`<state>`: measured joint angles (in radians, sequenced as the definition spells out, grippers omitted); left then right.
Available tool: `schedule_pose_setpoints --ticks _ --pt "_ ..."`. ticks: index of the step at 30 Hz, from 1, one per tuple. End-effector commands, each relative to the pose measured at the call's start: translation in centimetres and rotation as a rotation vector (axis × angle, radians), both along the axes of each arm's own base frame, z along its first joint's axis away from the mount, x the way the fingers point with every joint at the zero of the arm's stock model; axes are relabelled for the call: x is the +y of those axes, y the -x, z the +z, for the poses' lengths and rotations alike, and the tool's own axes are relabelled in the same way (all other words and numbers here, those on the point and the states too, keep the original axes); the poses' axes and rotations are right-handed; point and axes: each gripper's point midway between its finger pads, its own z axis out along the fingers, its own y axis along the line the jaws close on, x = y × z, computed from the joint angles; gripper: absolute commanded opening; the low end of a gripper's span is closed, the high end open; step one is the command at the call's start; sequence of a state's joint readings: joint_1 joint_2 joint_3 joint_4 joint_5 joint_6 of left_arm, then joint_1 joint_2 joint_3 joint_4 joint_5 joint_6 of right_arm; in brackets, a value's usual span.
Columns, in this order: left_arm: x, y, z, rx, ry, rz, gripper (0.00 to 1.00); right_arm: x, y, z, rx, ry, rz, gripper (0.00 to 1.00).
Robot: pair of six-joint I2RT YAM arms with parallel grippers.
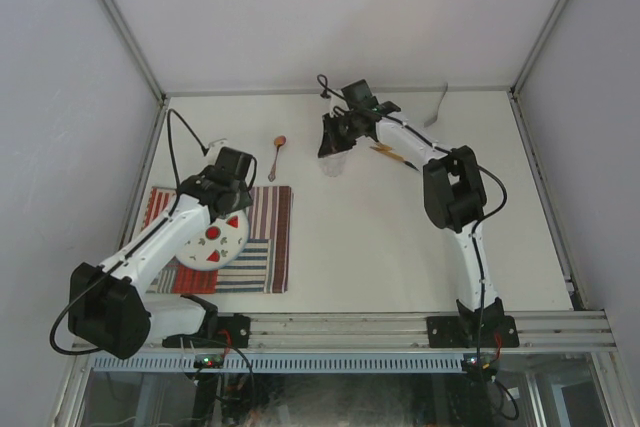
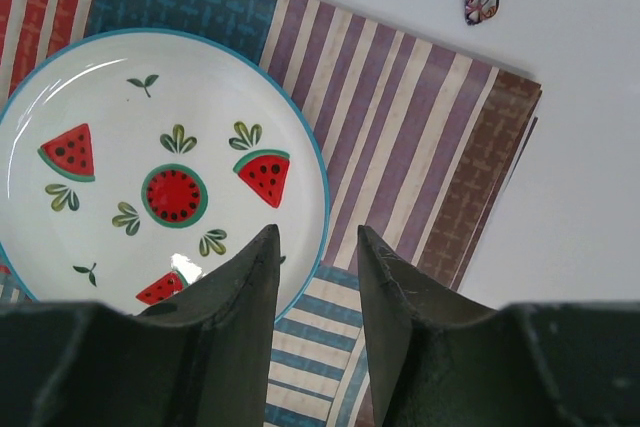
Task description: Set the dinner table for one person
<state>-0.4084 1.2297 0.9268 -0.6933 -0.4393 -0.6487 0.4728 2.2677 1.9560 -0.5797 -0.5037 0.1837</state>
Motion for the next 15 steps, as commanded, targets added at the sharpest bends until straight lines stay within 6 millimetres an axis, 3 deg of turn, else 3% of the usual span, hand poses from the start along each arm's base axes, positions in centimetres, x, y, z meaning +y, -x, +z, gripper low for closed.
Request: schedule_pose_setpoints --ticks 1,15 --pt "-0.1 -2.0 2.4 -0.072 0.002 0.007 0.41 2.8 3.8 1.7 0.04 -0.037 0.074 0.0" --pt "-0.1 -1.6 1.7 -0.062 0.011 0.009 0.4 9.2 8.1 3.3 0.049 -0.096 0.208 0.0"
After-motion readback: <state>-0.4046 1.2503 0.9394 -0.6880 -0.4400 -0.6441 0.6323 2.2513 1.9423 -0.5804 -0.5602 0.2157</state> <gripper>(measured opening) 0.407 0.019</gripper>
